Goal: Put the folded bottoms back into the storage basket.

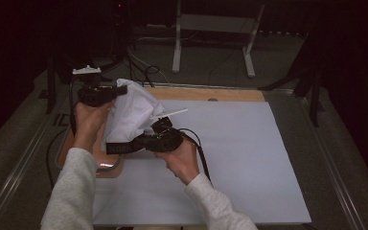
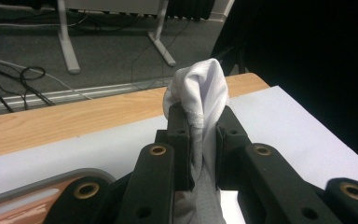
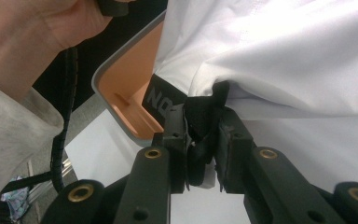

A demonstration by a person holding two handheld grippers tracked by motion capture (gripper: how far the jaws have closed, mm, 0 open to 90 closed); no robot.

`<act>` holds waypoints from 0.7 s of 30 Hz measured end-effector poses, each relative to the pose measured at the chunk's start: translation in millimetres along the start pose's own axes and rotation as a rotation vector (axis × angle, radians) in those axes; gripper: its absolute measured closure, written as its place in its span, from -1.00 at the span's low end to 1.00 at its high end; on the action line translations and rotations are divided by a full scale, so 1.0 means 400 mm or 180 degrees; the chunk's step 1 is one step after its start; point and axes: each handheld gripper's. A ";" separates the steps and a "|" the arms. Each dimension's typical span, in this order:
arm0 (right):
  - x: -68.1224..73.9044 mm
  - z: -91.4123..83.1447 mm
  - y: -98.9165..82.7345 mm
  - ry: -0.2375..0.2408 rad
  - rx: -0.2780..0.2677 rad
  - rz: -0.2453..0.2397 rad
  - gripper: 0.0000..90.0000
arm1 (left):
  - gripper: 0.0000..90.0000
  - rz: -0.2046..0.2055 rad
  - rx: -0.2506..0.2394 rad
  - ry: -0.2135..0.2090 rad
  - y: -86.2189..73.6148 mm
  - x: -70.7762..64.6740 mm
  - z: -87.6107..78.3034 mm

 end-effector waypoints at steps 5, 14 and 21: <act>0.008 0.012 0.006 0.0006 0.0007 -0.0023 0.70 | 0.78 -0.0017 -0.0003 0.0026 -0.003 0.012 -0.009; 0.015 0.036 0.015 0.0000 0.0022 -0.0045 0.70 | 0.78 -0.0054 -0.0017 0.0051 -0.008 0.034 -0.016; 0.018 0.057 0.020 -0.0006 0.0043 -0.0048 0.70 | 0.78 -0.0072 -0.0014 0.0084 -0.015 0.049 -0.018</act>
Point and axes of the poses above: each handheld gripper's, and its own axes: z roughly forward along the jaws, y roughly out of its top, x roughly to its left, and after that the axes turned 9 degrees about x, right-handed
